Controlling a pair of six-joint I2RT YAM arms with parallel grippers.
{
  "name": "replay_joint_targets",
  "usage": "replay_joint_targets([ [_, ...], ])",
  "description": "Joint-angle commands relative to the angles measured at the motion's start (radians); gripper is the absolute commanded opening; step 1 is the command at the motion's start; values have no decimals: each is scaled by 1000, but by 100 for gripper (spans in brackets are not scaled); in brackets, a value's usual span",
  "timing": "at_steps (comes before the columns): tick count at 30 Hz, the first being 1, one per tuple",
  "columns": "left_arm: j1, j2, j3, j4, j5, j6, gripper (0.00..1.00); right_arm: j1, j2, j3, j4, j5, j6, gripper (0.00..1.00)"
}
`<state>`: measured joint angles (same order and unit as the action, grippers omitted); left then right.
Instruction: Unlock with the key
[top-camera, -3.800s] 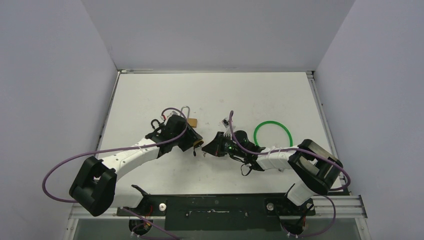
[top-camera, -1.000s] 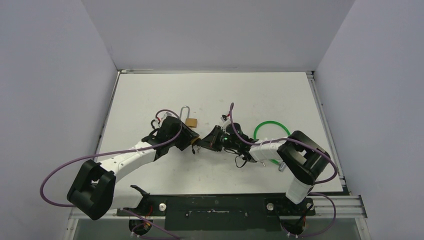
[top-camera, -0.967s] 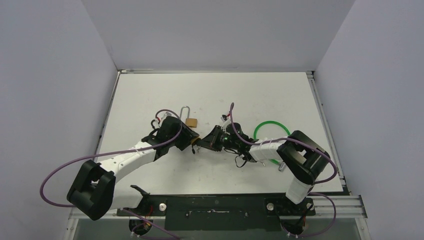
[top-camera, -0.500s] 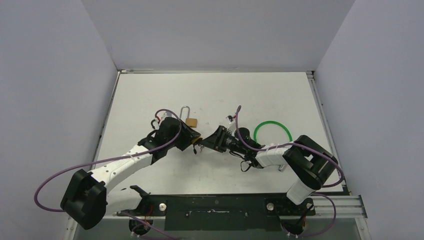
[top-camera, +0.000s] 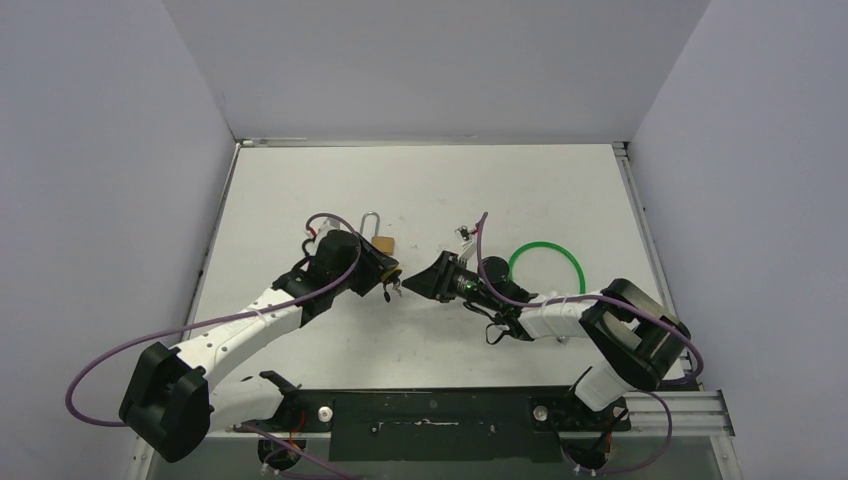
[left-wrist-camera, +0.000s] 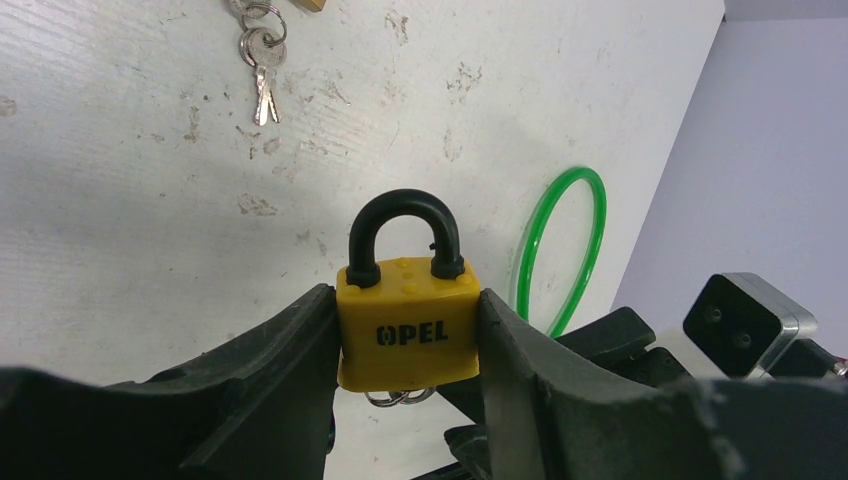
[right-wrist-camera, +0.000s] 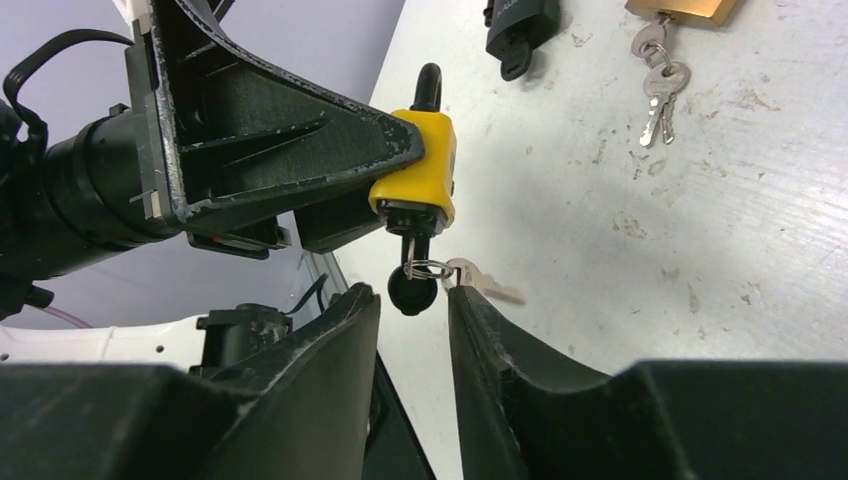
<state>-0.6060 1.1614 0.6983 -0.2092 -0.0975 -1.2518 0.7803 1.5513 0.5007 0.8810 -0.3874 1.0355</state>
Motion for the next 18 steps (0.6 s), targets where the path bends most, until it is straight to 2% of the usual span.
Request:
replay_joint_targets([
  [1, 5, -17, 50, 54, 11, 0, 0, 5, 16, 55, 65, -39, -17, 29],
  [6, 5, -12, 45, 58, 28, -1, 0, 7, 49, 72, 110, -67, 6, 29],
  [11, 5, -15, 40, 62, 35, -4, 0, 11, 66, 95, 72, -62, 8, 26],
  [18, 5, -24, 35, 66, 51, -9, 0, 12, 89, 108, 64, -56, 21, 4],
])
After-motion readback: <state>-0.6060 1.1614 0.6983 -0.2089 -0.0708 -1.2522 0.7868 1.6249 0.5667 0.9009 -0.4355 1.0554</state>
